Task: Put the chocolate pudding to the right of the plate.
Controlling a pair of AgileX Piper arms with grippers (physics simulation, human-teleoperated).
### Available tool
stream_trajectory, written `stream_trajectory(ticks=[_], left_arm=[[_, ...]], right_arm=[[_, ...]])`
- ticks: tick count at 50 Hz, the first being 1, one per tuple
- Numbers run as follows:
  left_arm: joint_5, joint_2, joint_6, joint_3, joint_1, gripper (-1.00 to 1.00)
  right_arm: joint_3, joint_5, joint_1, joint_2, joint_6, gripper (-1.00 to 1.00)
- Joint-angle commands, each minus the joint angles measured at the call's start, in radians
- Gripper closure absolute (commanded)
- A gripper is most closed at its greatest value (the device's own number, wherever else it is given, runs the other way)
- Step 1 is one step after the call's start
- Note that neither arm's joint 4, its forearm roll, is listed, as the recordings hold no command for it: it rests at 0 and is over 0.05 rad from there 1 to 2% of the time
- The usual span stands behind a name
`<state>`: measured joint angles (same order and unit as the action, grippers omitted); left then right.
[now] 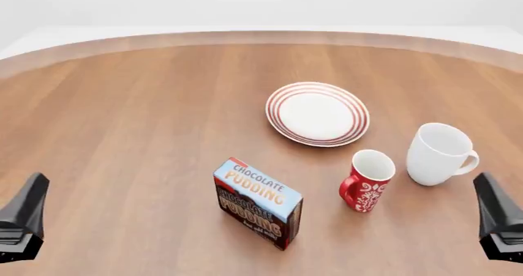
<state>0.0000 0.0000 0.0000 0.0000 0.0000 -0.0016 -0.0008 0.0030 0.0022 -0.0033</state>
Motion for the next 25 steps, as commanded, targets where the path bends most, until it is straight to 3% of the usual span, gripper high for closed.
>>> stream_trajectory(ticks=[1, 5, 8, 14, 15, 16, 17, 18, 20, 21, 25], left_arm=[[0.000, 0.000, 0.000, 0.000, 0.000, -1.00], [0.000, 0.000, 0.000, 0.000, 0.000, -1.00], [0.000, 0.000, 0.000, 0.000, 0.000, -1.00], [0.000, 0.000, 0.000, 0.000, 0.000, -1.00], [0.000, 0.000, 0.000, 0.000, 0.000, -1.00], [0.000, 0.000, 0.000, 0.000, 0.000, -1.00], [0.000, 0.000, 0.000, 0.000, 0.000, -1.00], [0.000, 0.000, 0.000, 0.000, 0.000, -1.00], [0.000, 0.000, 0.000, 0.000, 0.000, -1.00], [0.000, 0.000, 0.000, 0.000, 0.000, -1.00], [0.000, 0.000, 0.000, 0.000, 0.000, -1.00]], right_arm=[[-0.003, -0.001, 0.012, 0.001, -0.011, -1.00], [-0.001, -0.025, 0.010, 0.034, -0.017, -1.00], [0.001, -0.124, 0.015, 0.155, -0.017, -1.00], [0.001, -0.151, 0.009, 0.204, -0.036, -1.00], [-0.002, -0.177, -0.002, 0.241, -0.002, -1.00], [-0.002, -0.177, -0.002, 0.241, -0.002, -1.00], [-0.009, -0.159, -0.006, 0.228, -0.008, -1.00], [-0.034, -0.115, -0.019, 0.207, -0.071, -1.00], [-0.158, 0.012, -0.021, 0.177, -0.051, -1.00], [-0.222, 0.046, -0.021, 0.197, -0.076, -1.00], [-0.349, 0.113, -0.003, 0.239, -0.091, -1.00]])
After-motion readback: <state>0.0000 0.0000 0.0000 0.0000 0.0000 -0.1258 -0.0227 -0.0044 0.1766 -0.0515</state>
